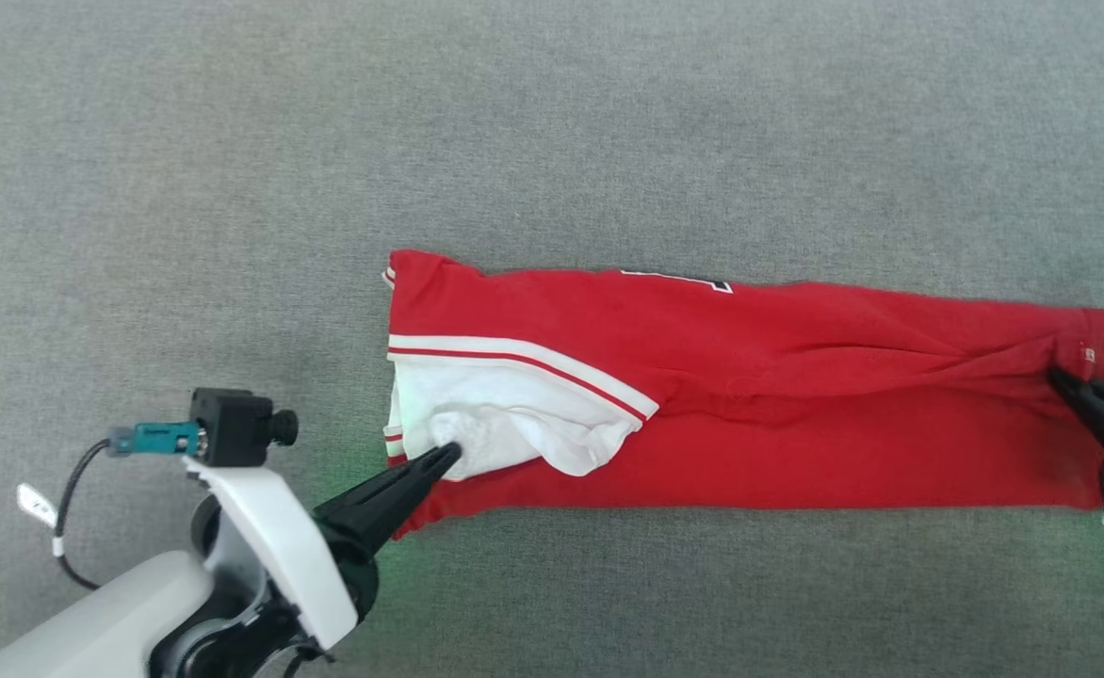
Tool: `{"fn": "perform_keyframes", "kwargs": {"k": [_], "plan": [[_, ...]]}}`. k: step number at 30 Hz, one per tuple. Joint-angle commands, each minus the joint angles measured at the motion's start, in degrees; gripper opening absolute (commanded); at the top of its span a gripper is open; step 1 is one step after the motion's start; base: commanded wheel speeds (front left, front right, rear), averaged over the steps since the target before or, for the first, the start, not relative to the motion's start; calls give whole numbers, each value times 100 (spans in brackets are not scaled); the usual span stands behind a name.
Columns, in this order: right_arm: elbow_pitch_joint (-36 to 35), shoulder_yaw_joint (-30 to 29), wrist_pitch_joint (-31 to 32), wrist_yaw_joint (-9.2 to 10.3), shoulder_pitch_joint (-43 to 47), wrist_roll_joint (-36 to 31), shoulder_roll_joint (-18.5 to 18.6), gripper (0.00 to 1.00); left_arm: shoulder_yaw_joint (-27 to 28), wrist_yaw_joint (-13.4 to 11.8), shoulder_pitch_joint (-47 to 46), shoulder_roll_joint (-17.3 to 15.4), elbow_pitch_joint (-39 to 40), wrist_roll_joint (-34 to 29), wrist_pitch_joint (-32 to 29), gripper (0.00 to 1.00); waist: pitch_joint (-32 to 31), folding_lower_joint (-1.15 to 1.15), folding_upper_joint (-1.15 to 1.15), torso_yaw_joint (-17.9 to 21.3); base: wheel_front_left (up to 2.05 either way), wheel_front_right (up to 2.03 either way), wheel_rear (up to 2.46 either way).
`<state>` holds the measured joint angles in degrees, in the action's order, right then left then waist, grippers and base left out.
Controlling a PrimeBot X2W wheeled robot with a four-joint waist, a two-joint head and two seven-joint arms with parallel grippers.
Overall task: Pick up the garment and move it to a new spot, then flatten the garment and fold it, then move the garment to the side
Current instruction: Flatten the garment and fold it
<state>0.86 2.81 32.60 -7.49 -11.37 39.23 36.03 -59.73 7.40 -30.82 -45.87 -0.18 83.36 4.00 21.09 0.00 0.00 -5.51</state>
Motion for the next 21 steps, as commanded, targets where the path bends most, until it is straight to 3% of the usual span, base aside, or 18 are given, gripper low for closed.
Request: {"fn": "perform_keyframes", "kwargs": {"k": [1,5,6,7,8,9,10,11,12,17,21], "plan": [[123,21,-73,1,-115,-72,-43,0,-33,13,-109,85,-89,65,49,0,43,0,0,26,0,0,0],[314,177,-152,0,-243,-121,-105,0,-155,13,-203,209,-330,-72,168,0,90,0,0,49,0,0,0],[340,212,-176,0,-258,-96,-115,17,-159,12,-222,215,-360,-101,249,0,91,0,0,53,0,0,0],[340,212,-176,0,-258,-96,-115,17,-159,12,-222,215,-360,-101,249,0,91,0,0,53,0,0,0],[358,205,-199,0,-274,-59,-127,41,-150,12,-213,220,-368,-122,360,10,81,0,0,56,0,0,0],[362,189,-213,0,-272,-45,-112,82,-141,12,-192,221,-379,-126,475,35,70,0,0,55,0,0,0],[352,168,-217,0,-248,-29,-84,100,-138,12,-184,216,-379,-168,592,52,54,0,0,49,0,0,0],[342,115,-216,0,-196,11,-65,100,-132,12,-163,222,-376,-195,700,78,24,0,0,31,0,0,0],[309,60,-211,0,-145,55,-58,100,-118,13,-126,221,-373,-223,797,97,-5,0,0,17,0,0,0],[202,-307,-60,0,157,178,33,100,64,12,113,339,-409,-337,1077,100,-185,0,0,-130,0,0,0],[290,-583,153,0,323,328,-56,100,642,12,458,617,-646,-524,1120,100,-306,0,0,-282,0,0,0]]}}
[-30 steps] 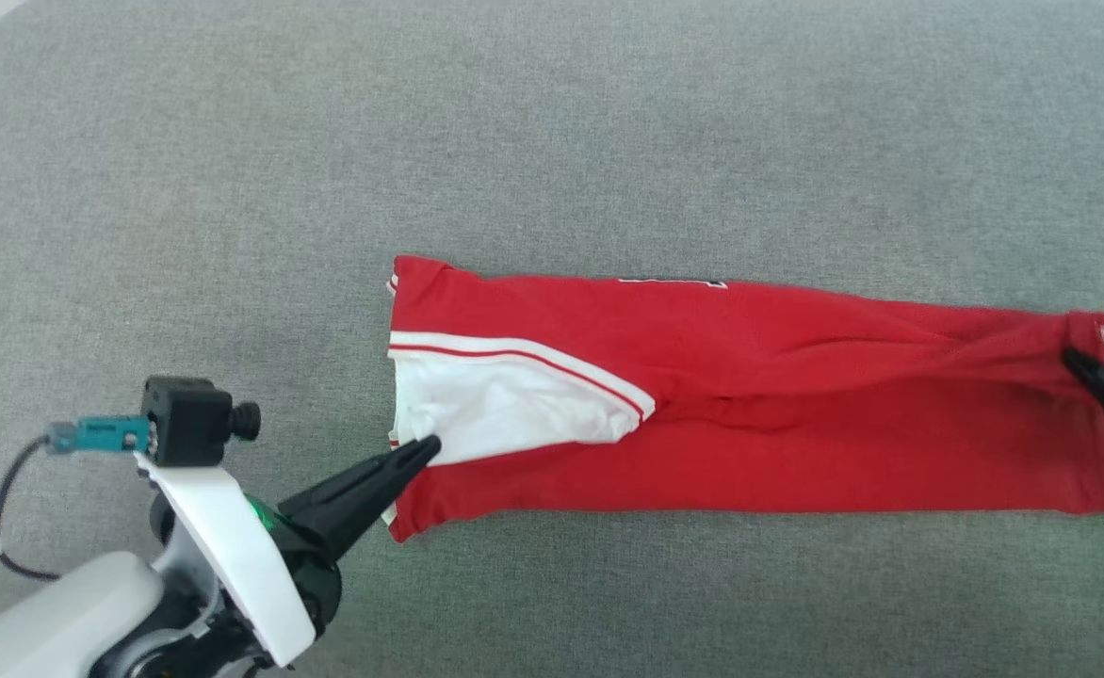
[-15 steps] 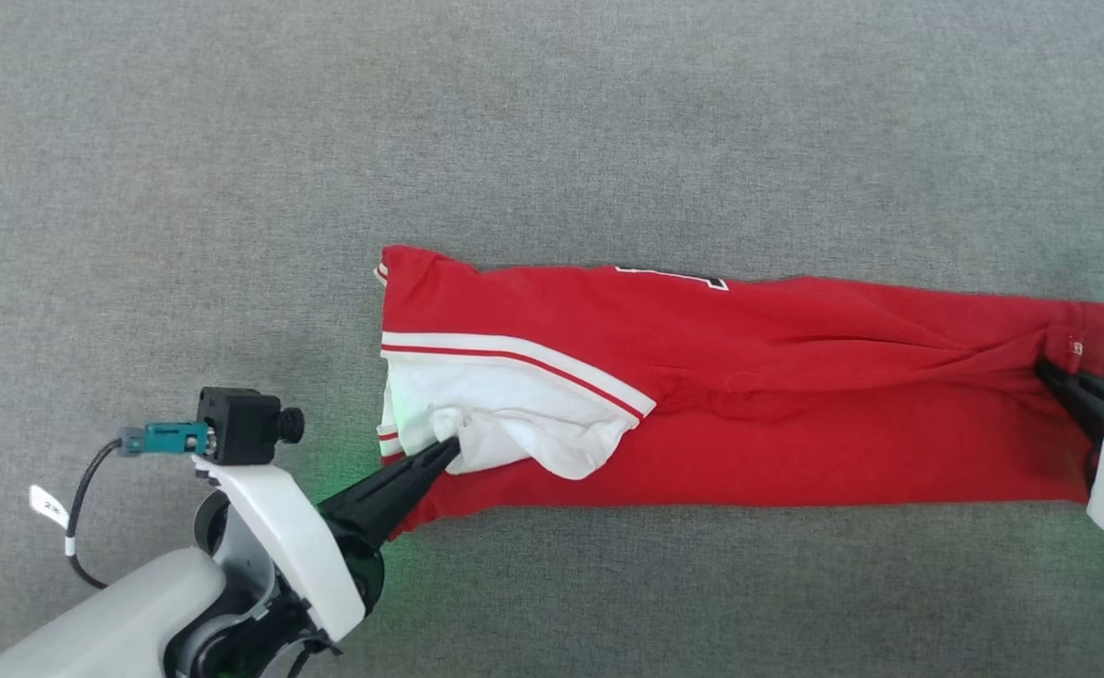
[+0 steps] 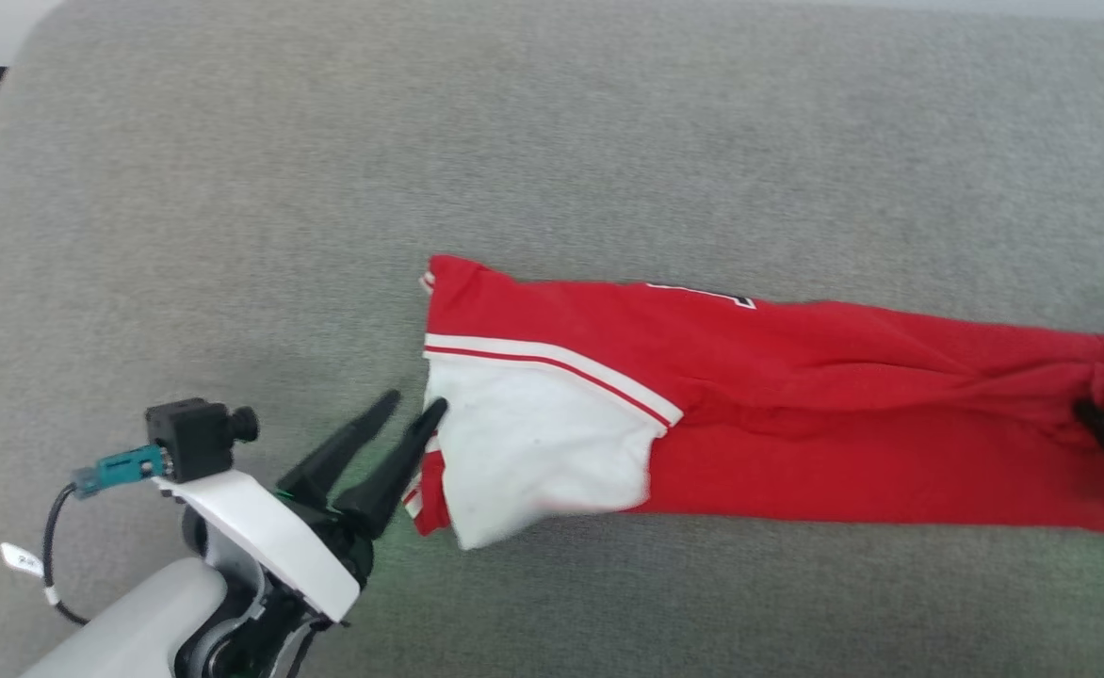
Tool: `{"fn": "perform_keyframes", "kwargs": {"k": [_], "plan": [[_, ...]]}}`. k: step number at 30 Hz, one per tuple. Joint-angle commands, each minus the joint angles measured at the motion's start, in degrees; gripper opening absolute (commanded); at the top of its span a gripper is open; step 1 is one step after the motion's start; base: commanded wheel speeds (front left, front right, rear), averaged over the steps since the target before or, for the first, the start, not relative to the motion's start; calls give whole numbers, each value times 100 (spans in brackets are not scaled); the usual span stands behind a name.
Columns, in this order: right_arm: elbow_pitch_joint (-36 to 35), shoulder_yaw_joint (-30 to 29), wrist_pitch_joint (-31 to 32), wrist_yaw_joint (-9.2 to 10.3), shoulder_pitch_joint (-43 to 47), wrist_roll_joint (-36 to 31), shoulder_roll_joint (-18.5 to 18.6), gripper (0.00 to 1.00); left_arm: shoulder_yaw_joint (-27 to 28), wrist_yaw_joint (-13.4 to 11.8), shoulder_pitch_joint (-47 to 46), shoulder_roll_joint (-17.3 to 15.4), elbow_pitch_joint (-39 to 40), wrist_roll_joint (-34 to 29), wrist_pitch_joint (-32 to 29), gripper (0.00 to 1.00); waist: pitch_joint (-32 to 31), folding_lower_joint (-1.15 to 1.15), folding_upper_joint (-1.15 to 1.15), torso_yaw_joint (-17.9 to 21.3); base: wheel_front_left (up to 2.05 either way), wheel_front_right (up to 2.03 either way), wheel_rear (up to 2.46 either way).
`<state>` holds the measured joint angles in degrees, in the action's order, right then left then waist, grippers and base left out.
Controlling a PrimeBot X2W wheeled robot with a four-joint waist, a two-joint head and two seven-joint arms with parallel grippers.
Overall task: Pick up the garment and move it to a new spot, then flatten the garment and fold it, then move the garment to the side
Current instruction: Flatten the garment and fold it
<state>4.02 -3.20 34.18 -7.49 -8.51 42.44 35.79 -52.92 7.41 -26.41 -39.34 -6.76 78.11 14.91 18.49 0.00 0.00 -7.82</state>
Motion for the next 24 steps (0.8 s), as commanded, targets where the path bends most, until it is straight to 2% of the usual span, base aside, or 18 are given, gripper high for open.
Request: {"fn": "perform_keyframes", "kwargs": {"k": [1,7,10,17,24], "plan": [[32,-16,71,0,55,65,-63,100,145,11,152,74,-86,-89,32,100,-66,0,0,-87,0,0,0],[425,-191,458,0,34,224,-171,100,1181,11,715,800,-566,-701,31,100,-151,0,0,-317,0,0,0],[600,-254,583,0,33,220,-203,100,1749,11,935,1086,-778,-1240,32,100,-183,0,0,-407,0,0,0],[866,-255,775,0,-35,182,-306,100,3071,11,1373,1797,-1109,-3174,32,100,-192,0,0,-490,0,0,0],[1069,-176,845,0,-63,144,-405,100,4022,11,1721,2383,-965,-4807,33,100,-206,0,0,-468,0,0,0]]}}
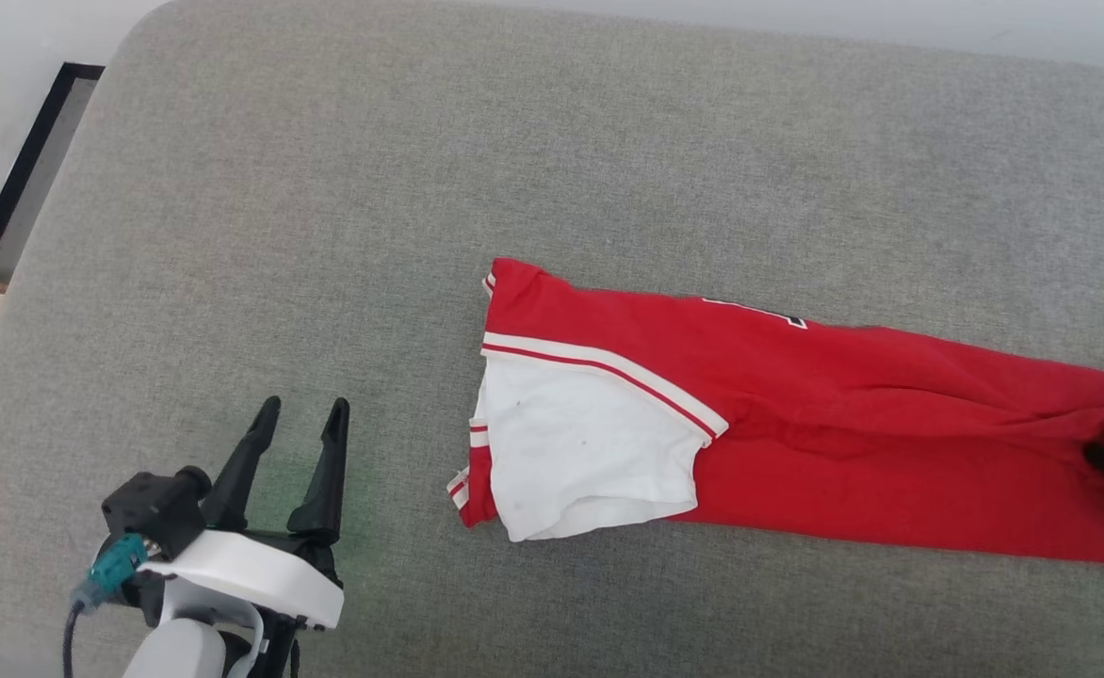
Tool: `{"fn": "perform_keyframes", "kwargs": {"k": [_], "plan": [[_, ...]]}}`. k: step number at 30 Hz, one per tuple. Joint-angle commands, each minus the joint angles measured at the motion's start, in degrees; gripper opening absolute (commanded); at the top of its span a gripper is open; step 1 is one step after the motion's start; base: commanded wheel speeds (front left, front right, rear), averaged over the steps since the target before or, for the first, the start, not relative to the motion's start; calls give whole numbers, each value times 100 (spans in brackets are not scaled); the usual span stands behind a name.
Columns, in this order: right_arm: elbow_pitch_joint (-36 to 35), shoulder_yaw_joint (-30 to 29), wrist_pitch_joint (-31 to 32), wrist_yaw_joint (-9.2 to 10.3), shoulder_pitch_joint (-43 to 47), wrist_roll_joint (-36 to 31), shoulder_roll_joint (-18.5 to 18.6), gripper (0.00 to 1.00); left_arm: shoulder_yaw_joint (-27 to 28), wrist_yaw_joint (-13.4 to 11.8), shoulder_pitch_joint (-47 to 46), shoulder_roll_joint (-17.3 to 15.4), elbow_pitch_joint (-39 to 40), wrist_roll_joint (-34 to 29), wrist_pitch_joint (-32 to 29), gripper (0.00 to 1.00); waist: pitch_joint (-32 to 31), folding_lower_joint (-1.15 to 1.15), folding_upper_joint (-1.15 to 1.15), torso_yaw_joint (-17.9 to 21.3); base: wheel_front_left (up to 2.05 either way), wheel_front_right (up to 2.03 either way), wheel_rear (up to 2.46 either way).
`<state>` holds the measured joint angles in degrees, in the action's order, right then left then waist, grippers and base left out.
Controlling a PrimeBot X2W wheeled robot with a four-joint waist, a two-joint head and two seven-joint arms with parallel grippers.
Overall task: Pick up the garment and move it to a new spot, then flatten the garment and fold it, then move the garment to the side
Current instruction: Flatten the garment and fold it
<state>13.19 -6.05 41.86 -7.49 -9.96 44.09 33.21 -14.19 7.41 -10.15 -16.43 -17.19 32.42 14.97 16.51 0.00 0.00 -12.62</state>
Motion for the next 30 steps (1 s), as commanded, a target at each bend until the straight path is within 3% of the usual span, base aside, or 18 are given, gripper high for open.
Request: {"fn": "perform_keyframes", "kwargs": {"k": [1,4,6,7,8,10,20,30], "plan": [[187,120,90,0,77,-35,-160,100,266,11,127,146,132,-485,27,100,-9,0,0,21,0,0,0],[303,176,162,0,83,-82,-211,100,556,11,248,360,365,-1087,28,100,-27,0,0,37,0,0,0],[351,254,227,0,90,-97,-258,70,675,11,326,484,529,-1408,28,100,-32,0,0,48,0,0,0],[351,254,227,0,90,-97,-258,70,675,11,326,484,529,-1408,28,100,-32,0,0,48,0,0,0],[375,291,265,0,75,-115,-276,40,731,11,352,540,601,-1493,28,100,-30,0,0,54,0,0,0],[405,362,313,0,28,-133,-292,0,788,11,387,614,689,-1657,28,100,-24,0,0,65,0,0,0],[402,328,200,3,-245,-136,-113,0,853,4,455,706,1055,-1740,27,100,-47,0,0,113,0,0,0],[203,-368,58,13,-270,-81,285,0,852,5,343,626,1133,-1690,27,100,-34,0,0,418,0,0,0]]}}
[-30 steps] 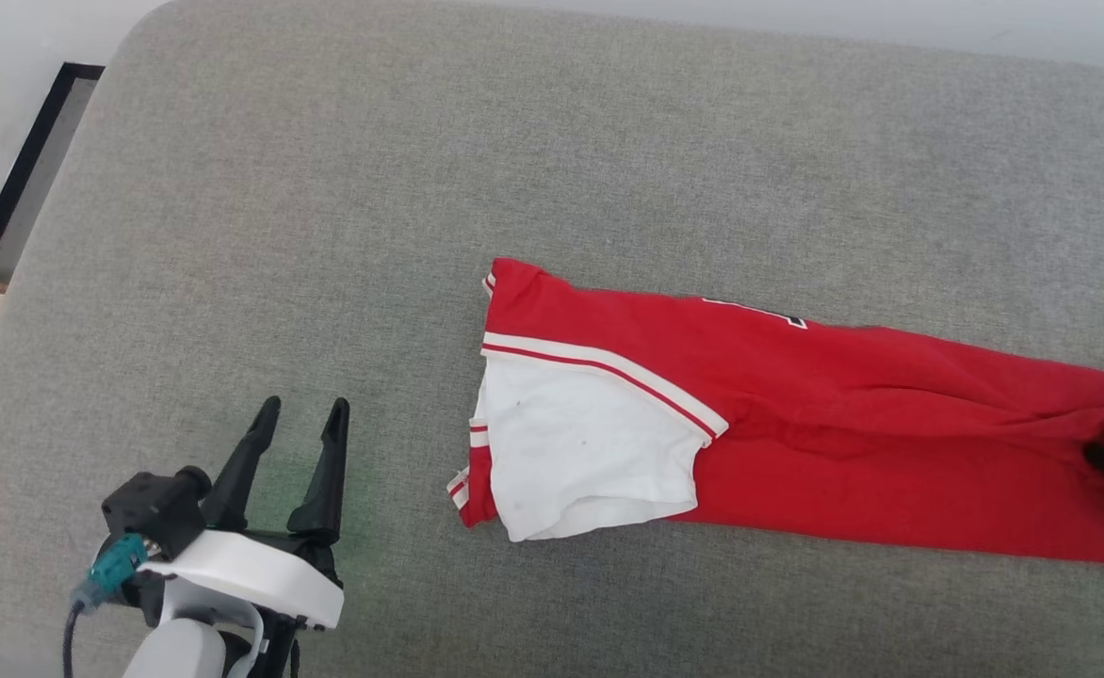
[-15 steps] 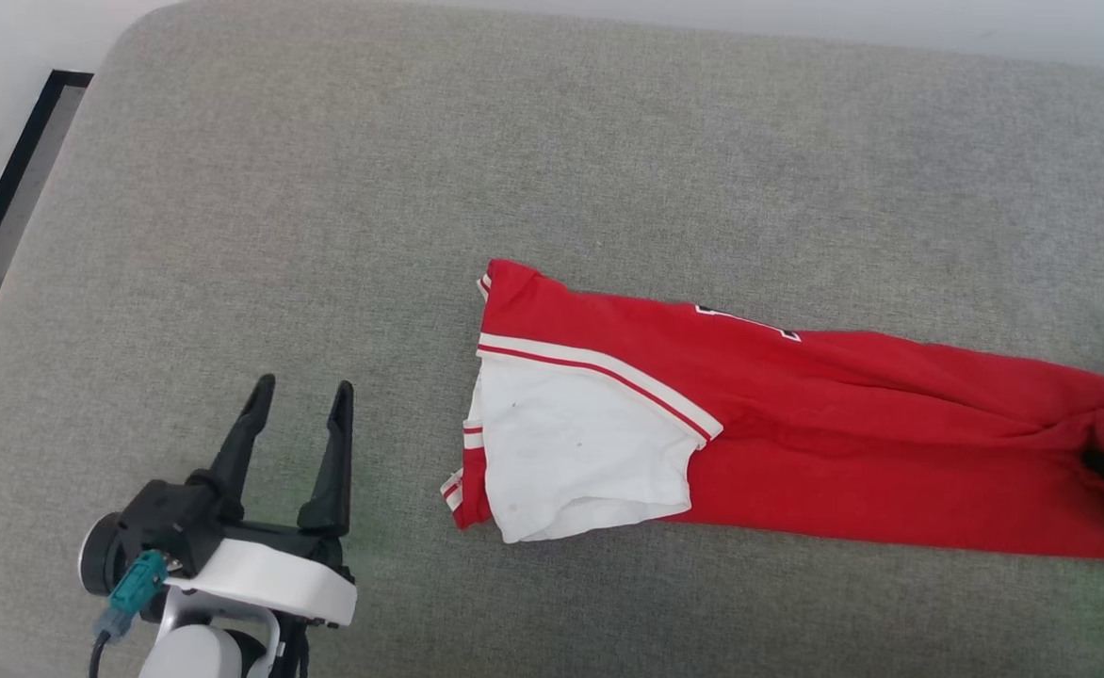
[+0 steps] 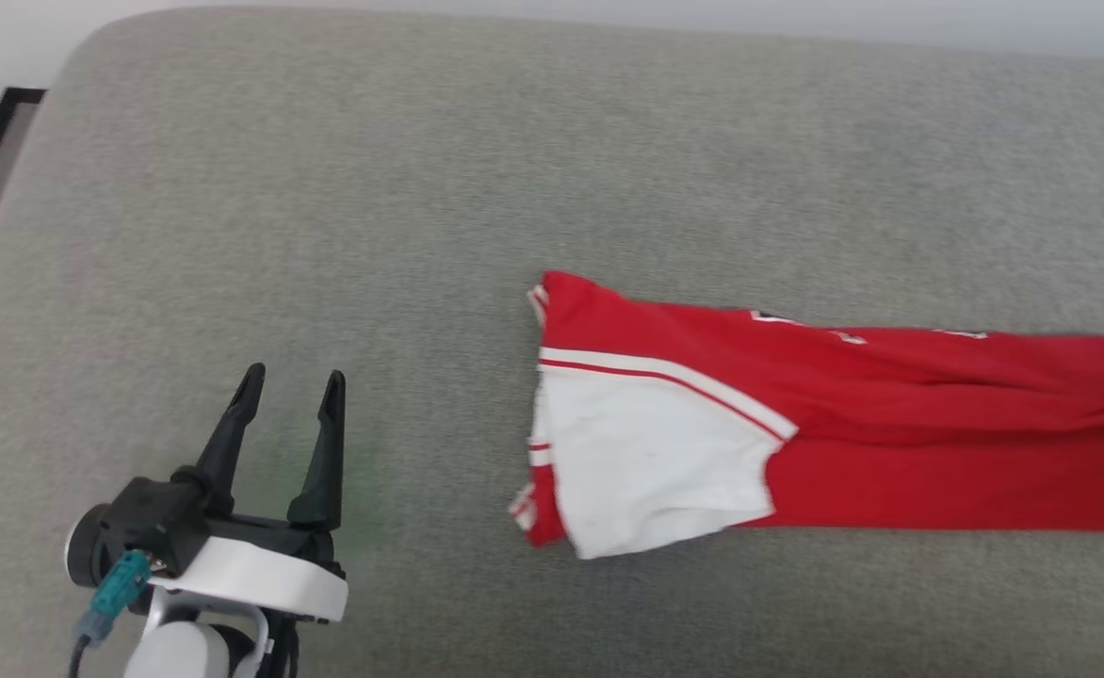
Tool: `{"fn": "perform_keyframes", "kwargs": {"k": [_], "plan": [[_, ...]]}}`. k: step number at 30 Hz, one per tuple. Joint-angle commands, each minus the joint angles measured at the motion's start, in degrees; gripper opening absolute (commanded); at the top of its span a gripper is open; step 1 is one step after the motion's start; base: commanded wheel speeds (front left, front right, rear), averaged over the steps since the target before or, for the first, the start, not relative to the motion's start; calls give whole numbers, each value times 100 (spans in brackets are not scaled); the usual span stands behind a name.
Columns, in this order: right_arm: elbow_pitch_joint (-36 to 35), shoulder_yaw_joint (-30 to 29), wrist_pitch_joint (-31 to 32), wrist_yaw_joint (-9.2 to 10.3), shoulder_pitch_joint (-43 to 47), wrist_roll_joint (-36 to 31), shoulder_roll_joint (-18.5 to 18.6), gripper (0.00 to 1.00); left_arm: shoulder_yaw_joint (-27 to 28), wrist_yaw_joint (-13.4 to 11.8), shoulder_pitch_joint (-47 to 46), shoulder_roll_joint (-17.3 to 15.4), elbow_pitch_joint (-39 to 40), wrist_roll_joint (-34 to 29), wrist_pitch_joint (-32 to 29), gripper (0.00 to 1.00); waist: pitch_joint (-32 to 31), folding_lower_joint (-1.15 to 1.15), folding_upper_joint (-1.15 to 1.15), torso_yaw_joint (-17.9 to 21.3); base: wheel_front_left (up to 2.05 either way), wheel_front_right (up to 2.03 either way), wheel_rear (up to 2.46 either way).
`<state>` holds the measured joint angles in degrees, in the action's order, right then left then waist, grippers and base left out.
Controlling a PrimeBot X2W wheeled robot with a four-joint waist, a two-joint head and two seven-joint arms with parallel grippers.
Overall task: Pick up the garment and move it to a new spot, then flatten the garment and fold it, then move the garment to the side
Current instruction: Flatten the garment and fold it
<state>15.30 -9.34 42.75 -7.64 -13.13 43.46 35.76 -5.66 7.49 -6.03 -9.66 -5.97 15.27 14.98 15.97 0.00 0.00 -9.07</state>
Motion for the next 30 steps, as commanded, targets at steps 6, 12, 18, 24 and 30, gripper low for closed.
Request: {"fn": "perform_keyframes", "kwargs": {"k": [6,12,18,24,30], "plan": [[-23,-603,-78,24,18,-63,332,0,4,-3,-173,-108,-56,-68,26,100,106,0,0,378,0,0,0],[70,-1268,-21,17,-31,-111,597,0,62,-4,-323,-112,-52,-214,27,100,221,0,0,584,0,0,0],[-16,-1521,81,16,-123,-183,534,0,-92,-3,-488,-161,-129,-256,27,100,263,0,0,631,0,0,0],[-571,-1073,24,16,98,-103,282,0,-147,-4,-464,-155,-251,-285,27,100,170,0,0,590,0,0,0],[-1530,-218,96,16,344,-60,-25,0,-188,-3,-333,-196,-308,-219,27,100,44,0,0,460,0,0,0]]}}
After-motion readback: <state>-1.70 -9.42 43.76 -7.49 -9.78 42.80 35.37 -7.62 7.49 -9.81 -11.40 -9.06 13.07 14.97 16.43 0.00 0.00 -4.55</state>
